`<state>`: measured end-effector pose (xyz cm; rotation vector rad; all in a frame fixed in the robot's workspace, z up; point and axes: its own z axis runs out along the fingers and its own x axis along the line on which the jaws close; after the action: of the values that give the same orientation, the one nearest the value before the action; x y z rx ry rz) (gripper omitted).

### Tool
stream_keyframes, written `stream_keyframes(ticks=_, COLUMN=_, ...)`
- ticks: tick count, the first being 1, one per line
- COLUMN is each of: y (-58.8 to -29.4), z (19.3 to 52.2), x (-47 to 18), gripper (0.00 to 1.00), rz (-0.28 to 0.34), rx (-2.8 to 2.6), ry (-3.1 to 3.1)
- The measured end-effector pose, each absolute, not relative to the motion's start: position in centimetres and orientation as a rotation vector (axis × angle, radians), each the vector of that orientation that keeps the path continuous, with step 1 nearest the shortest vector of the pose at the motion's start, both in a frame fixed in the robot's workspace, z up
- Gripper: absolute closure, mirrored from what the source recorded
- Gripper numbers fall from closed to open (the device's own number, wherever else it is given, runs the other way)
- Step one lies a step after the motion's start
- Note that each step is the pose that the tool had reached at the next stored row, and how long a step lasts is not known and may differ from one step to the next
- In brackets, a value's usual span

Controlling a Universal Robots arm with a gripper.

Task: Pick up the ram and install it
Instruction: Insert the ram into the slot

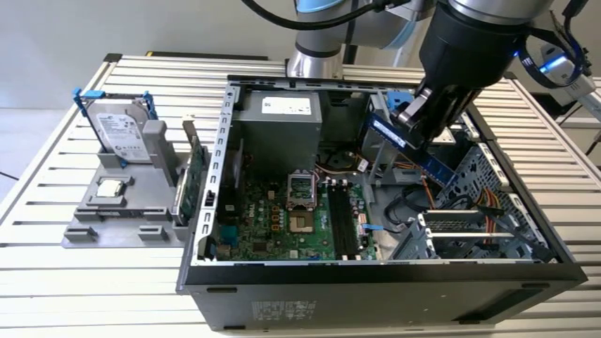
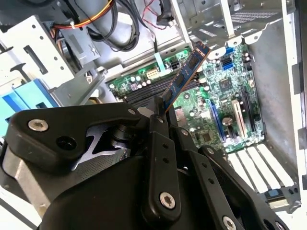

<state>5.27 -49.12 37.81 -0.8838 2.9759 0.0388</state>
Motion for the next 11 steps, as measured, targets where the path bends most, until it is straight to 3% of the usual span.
stream_keyframes(ticks=11, y=-49.12, z=37.78, x=5.27, gripper=1.00, rz=0.036, rx=-0.722, ry=3.018)
